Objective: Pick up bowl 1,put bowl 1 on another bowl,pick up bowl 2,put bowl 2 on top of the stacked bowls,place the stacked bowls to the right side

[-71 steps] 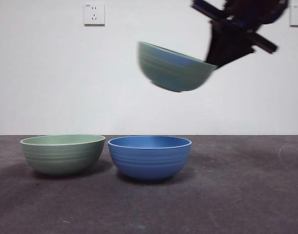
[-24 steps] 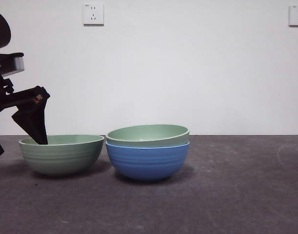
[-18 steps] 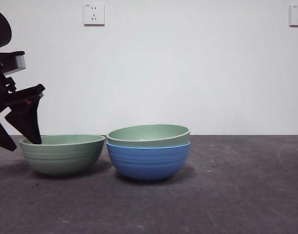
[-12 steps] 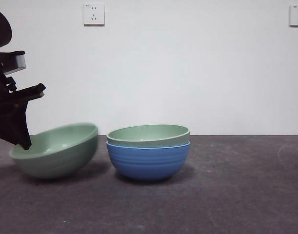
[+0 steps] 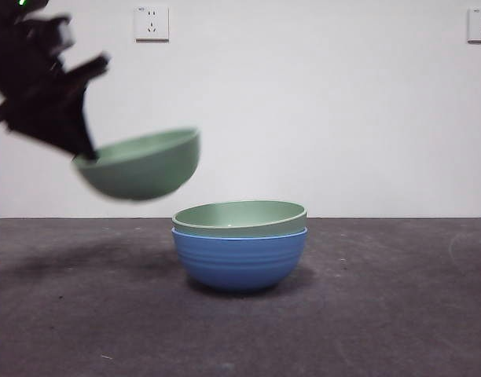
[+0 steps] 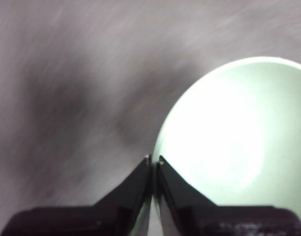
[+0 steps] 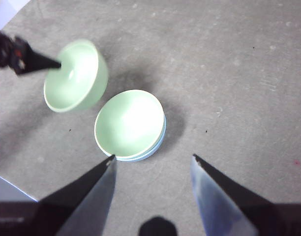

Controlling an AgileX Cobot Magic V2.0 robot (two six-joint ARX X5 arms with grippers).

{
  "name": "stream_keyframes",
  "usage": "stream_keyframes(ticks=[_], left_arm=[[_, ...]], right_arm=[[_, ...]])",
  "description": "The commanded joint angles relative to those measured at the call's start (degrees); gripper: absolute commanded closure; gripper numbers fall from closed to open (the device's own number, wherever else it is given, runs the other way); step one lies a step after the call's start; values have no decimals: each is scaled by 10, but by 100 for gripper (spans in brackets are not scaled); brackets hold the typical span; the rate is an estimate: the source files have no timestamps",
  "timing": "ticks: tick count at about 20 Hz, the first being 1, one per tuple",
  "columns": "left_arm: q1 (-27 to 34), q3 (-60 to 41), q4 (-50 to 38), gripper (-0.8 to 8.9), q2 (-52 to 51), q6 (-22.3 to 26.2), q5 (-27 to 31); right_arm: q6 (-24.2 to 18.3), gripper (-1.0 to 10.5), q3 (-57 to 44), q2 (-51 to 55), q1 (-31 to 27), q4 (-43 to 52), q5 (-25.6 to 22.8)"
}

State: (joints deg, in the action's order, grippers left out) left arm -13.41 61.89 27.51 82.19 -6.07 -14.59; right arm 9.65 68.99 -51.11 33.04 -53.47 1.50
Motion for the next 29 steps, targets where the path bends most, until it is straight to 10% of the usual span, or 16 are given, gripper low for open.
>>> stream_keyframes(ticks=[1, 18, 23, 29], left_arm=[[-37, 39, 14, 822, -3, 1, -4], [-178, 59, -33, 820, 163, -19, 71], [-184, 73, -16, 520, 163, -19, 68], [-184, 134, 65, 498, 162, -16, 64]], right_arm=[[-3, 695, -1, 2, 1, 2, -1], [-3, 695, -2, 2, 1, -41, -1], [-3, 695, -2, 2, 1, -41, -1], [-2, 694, -2, 1, 1, -42, -1]])
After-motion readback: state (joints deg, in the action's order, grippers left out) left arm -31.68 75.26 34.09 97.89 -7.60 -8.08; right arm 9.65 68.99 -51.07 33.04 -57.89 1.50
